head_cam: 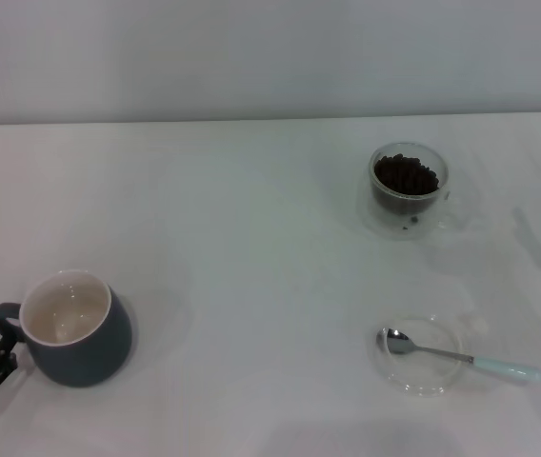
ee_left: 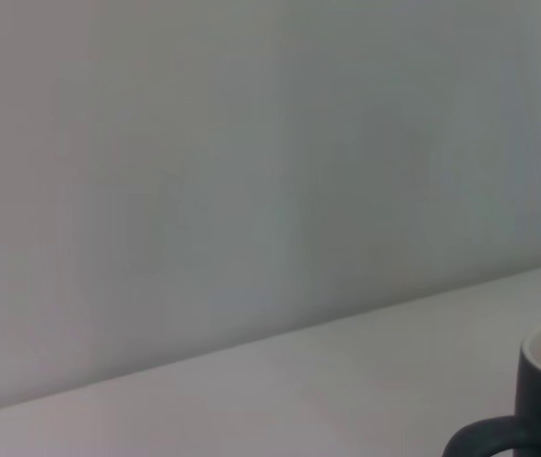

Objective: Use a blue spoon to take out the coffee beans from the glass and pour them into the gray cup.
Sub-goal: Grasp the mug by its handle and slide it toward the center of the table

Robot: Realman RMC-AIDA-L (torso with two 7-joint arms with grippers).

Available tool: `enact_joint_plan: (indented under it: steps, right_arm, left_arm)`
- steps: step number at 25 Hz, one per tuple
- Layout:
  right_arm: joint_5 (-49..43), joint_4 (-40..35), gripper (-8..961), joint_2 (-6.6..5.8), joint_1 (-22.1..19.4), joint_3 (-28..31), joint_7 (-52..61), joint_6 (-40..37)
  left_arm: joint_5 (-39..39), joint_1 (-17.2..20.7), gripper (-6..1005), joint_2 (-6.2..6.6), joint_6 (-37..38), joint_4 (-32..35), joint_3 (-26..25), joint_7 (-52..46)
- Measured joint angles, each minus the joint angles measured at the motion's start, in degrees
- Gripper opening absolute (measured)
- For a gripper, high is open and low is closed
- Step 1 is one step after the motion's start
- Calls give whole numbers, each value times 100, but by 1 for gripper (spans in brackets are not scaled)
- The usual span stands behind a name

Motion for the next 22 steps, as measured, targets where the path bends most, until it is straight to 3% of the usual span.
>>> enact_joint_plan:
  steps: [16,22]
  right_arm:
    - [1,43,830,0,-33,-27,6,0]
    - [1,82,830,0,-32,-27,9,0]
  left_arm:
    - [62,-331,886,-6,-318,71,30,1]
    - [89,-349,839,-25,-318,91,49,156]
